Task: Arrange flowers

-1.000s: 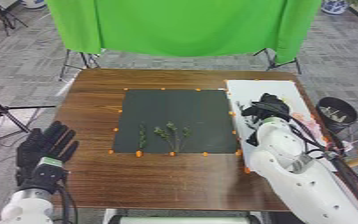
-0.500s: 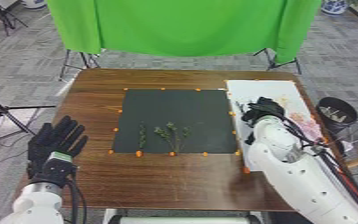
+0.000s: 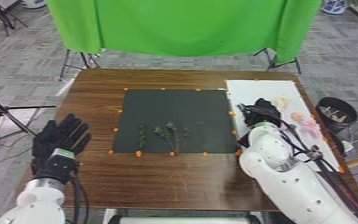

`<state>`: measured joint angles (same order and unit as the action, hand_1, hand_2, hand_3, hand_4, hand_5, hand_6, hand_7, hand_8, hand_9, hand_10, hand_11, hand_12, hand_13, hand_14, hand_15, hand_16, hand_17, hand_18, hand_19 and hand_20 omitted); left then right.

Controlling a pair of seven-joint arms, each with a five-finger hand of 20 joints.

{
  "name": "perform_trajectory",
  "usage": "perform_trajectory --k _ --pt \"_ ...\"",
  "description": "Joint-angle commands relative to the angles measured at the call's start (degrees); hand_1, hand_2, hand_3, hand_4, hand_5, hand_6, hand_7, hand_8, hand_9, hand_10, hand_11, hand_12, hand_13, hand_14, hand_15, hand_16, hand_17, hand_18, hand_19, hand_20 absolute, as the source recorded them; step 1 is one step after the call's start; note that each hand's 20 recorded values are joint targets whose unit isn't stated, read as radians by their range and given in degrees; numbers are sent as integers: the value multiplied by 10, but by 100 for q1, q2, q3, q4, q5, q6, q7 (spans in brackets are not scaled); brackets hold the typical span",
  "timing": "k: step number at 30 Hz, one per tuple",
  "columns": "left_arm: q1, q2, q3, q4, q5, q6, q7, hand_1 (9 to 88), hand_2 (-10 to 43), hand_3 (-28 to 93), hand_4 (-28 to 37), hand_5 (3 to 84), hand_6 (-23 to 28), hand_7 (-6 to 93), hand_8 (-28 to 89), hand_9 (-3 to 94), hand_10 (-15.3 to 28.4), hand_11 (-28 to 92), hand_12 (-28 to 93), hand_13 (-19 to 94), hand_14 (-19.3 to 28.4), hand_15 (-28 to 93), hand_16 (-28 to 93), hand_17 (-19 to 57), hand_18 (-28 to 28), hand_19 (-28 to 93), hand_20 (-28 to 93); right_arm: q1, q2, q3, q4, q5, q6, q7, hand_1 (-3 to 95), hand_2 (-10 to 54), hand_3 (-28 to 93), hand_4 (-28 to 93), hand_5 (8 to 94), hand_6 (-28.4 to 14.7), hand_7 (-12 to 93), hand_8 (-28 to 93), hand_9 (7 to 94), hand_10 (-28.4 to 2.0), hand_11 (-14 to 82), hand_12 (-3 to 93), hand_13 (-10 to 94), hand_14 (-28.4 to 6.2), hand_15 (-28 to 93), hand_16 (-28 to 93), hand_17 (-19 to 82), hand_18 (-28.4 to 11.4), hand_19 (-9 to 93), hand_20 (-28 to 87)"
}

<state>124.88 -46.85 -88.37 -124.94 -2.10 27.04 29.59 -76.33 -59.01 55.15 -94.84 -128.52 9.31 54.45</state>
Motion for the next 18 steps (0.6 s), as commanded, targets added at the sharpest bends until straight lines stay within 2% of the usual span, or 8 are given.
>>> perform_trajectory --k 1,4,11,13,14,15,16,18 --pt "74 -25 -13 -26 -88 35 113 289 181 731 -283 478 104 219 -117 411 162 263 94 293 171 464 -112 -61 153 439 64 -123 176 -200 -271 -345 1030 -7 598 -95 743 -263 731 -19 420 146 868 -104 160 444 835 -81 559 315 490 -243 932 326" --pt "180 -66 -41 -59 -122 25 48 288 181 732 -283 479 104 222 -118 413 162 264 95 294 171 466 -114 -61 153 441 64 -295 317 -118 -729 -627 1033 -52 597 -95 740 -257 730 -19 417 160 870 -106 154 441 834 -82 556 314 490 -242 932 329" --pt "517 13 -232 -167 -222 54 345 288 182 732 -283 480 104 223 -119 414 162 265 93 295 171 467 -115 -62 155 443 65 -401 165 -32 -1658 421 973 -140 592 -95 743 -247 722 -24 422 173 860 -107 145 433 822 -79 539 341 482 -239 932 318" --pt "607 -25 -291 -188 -255 77 357 288 183 732 -283 480 105 223 -119 415 161 265 93 295 171 470 -114 -62 155 443 65 -379 -16 -74 -1787 736 858 -109 591 -95 743 -246 715 -23 428 173 856 -107 147 435 819 -80 538 344 479 -238 932 316" --pt "710 -69 -351 -240 -271 164 310 288 182 732 -283 480 105 222 -119 415 161 266 94 296 171 470 -115 -61 155 443 65 -420 -196 -61 -1803 818 690 -33 590 -95 744 -245 713 -23 431 172 856 -106 147 434 819 -80 538 345 478 -238 932 316" --pt "765 -99 -384 -261 -340 221 298 288 183 732 -283 480 105 223 -119 415 160 266 94 295 171 470 -115 -61 155 444 65 -468 -365 -66 -1813 867 540 32 588 -95 746 -242 711 -22 435 171 854 -106 148 436 818 -80 538 346 478 -238 932 315" --pt "803 -50 -397 -270 -448 240 396 288 183 732 -283 480 105 223 -119 415 160 266 94 295 171 471 -115 -61 155 444 65 -537 -583 -3 -1812 921 280 50 588 -95 747 -241 709 -22 438 171 853 -106 149 436 819 -81 538 346 478 -238 932 315" --pt "505 98 -267 -139 -398 301 435 288 183 732 -283 481 105 223 -119 415 161 266 93 296 171 472 -115 -61 155 444 65 -568 -804 -53 -1791 928 269 272 588 -95 745 -242 696 -21 458 165 850 -108 157 437 818 -85 556 331 484 -234 932 357"
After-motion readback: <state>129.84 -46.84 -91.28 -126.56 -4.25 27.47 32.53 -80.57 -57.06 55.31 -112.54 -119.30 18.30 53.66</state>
